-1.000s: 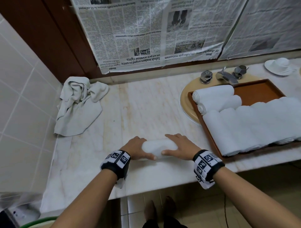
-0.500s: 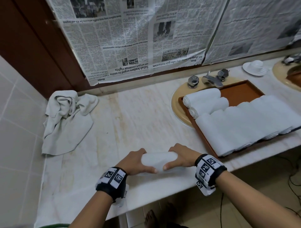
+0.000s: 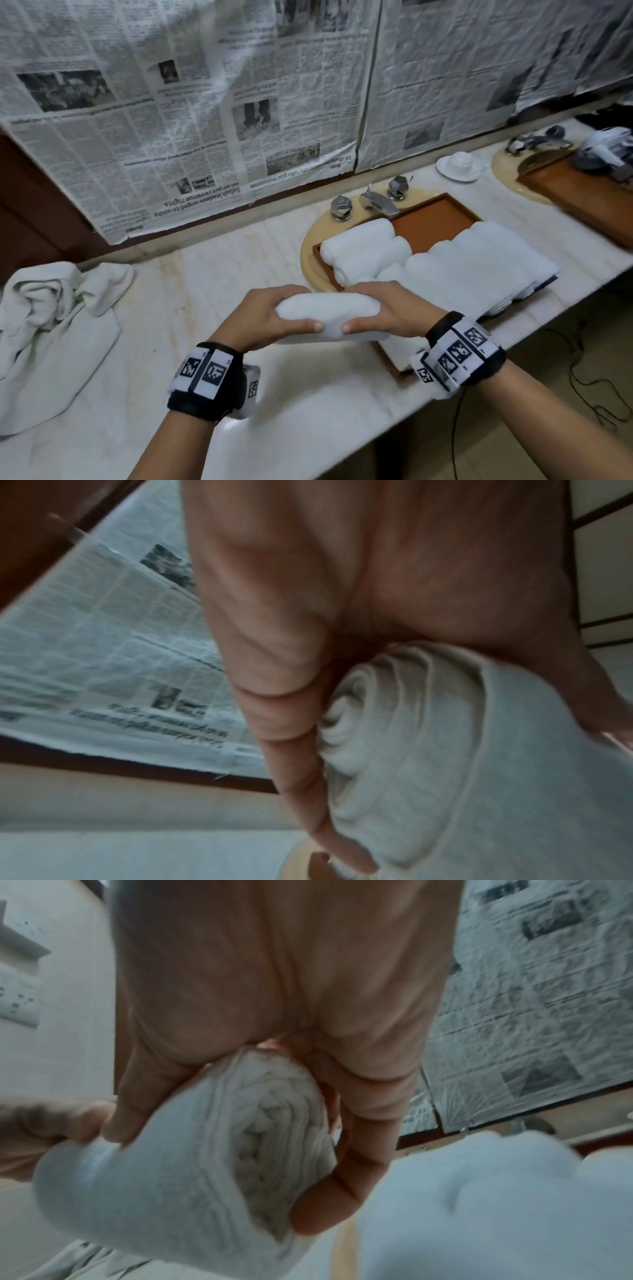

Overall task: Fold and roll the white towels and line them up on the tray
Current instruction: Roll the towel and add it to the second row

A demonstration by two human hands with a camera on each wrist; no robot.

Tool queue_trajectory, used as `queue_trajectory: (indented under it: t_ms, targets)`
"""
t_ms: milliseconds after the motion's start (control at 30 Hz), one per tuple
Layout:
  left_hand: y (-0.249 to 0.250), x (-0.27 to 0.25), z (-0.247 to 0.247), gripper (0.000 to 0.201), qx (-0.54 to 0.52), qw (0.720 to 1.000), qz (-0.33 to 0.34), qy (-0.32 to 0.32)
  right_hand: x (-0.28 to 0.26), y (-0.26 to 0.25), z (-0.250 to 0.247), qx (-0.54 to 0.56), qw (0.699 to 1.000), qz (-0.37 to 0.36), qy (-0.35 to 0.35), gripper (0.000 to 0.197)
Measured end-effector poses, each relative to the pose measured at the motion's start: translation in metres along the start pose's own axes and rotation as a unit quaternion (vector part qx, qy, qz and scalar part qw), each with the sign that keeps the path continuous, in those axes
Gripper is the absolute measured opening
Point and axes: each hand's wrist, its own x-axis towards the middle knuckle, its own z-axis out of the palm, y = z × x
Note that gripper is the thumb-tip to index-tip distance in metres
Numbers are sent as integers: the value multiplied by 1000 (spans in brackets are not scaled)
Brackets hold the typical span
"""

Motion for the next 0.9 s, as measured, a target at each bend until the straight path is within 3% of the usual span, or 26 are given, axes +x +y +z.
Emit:
queue_trajectory:
  t_ms: [300,500,600,700,900]
  targets:
    - [100,171,61,67,47,998,26,-43,13,129,-172,3,1000,-4,6,53]
    - [131,288,100,68,114,992,48,-38,71,207,-266,-62,998,17,-15,52]
    - [130,332,119,69,136,990,19,-31,105,244,-285,-84,995,37,-33,57]
    - [119,362,136,75,170,983,-23,-65,133,272,-288,-93,992,58,-58,56]
    - [106,375,157,73,246,965,-66,-68,164,293,-263,-98,989,40,-104,55]
